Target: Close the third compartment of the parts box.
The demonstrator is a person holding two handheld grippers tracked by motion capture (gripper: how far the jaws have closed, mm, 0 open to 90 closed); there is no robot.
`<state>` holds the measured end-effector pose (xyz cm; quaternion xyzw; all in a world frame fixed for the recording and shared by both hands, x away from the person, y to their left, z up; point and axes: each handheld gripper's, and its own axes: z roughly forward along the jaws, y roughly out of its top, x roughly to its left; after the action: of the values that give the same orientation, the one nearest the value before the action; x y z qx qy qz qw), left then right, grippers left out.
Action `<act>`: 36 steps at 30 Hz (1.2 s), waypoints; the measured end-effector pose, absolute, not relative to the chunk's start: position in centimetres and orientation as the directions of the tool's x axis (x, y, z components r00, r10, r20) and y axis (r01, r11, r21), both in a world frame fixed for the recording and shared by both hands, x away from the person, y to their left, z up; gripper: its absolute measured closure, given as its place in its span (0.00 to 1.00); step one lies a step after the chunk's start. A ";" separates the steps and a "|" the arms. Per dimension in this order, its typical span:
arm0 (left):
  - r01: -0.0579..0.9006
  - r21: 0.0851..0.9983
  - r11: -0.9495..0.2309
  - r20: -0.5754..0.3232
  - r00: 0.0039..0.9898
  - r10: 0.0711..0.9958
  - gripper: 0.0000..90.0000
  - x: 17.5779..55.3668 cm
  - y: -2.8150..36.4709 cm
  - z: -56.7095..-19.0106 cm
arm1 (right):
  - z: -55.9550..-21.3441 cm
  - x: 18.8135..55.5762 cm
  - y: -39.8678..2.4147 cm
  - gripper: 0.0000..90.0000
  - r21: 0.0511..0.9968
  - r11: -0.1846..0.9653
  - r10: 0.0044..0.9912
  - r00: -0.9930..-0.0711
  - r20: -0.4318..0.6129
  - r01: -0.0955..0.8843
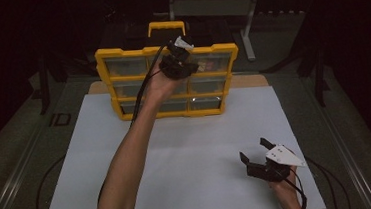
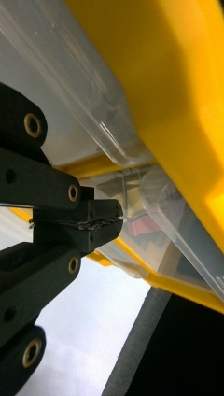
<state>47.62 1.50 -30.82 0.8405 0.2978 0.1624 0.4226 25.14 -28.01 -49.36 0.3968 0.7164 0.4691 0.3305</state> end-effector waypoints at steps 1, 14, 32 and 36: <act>0.369 0.806 -0.463 0.021 0.764 0.645 1.00 47.7 1.4 -30.9 | -49.4 25.1 -28.0 0.14 0.934 0.245 0.879 -0.466 -0.101 0.259; 0.356 0.812 -0.463 0.022 0.774 0.633 0.96 47.3 1.5 -30.9 | -49.4 25.2 -28.0 0.14 0.934 0.247 0.878 -0.468 -0.103 0.258; 0.324 0.801 -0.504 0.015 0.830 0.557 0.62 44.2 4.8 -29.9 | -49.4 25.1 -27.8 0.14 0.933 0.252 0.876 -0.471 -0.107 0.257; 0.342 0.803 -0.488 -0.012 0.829 0.560 0.50 43.7 6.2 -30.0 | -49.4 25.1 -27.8 0.14 0.933 0.250 0.876 -0.471 -0.104 0.259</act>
<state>43.65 6.23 -30.00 0.8534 0.2641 0.1263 0.4313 25.13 -27.81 -49.40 0.3950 0.7187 0.4679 0.3295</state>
